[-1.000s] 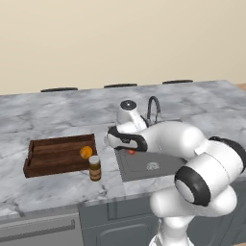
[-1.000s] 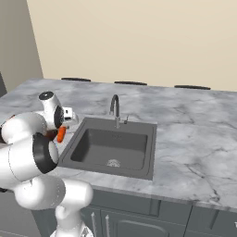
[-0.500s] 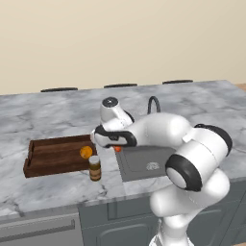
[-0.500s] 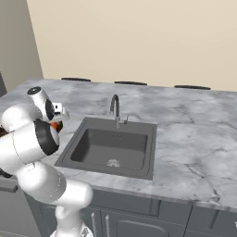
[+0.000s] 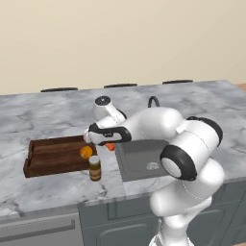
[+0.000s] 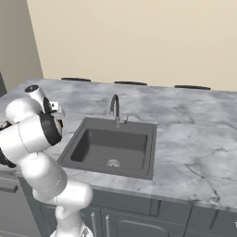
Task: Pick up all produce items and place them in the sink. Turn on the sink faucet to wash them. Then turn the sink off and put them in the tray.
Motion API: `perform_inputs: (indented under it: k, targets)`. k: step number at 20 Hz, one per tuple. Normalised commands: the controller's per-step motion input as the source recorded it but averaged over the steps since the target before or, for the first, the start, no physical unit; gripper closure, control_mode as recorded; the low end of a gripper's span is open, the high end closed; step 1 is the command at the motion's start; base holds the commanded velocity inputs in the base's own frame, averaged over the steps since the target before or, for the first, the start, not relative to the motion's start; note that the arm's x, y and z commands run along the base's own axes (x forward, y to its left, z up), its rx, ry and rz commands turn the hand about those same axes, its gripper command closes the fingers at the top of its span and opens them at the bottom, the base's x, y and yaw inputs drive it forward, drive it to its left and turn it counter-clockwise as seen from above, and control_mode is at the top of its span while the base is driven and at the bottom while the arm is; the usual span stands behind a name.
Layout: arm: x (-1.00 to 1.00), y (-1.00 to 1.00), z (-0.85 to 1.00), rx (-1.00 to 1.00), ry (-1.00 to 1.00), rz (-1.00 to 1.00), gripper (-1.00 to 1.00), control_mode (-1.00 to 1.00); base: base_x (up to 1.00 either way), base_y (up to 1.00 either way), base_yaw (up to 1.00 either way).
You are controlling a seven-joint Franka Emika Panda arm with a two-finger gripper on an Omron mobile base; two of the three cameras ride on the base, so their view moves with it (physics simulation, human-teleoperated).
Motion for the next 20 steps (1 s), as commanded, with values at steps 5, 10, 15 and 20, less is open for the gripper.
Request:
perform_inputs:
  k: [5, 10, 15, 20]
  targets:
    - [0.2, 0.37, 0.0, -0.03, 0.05, 0.05, 1.0, -1.0, 0.0, 0.0, 0.0]
    - [0.22, 0.41, 0.0, -0.04, 0.05, 0.06, 1.0, -1.0, 0.0, 0.0, 0.0]
    - [0.27, 0.41, 0.0, -0.03, 0.09, 0.08, 1.0, -1.0, 0.0, 0.0, 0.0]
    - [0.05, 0.2, -0.03, -0.04, 0.06, 0.02, 1.0, -1.0, 0.0, 0.0, 0.0]
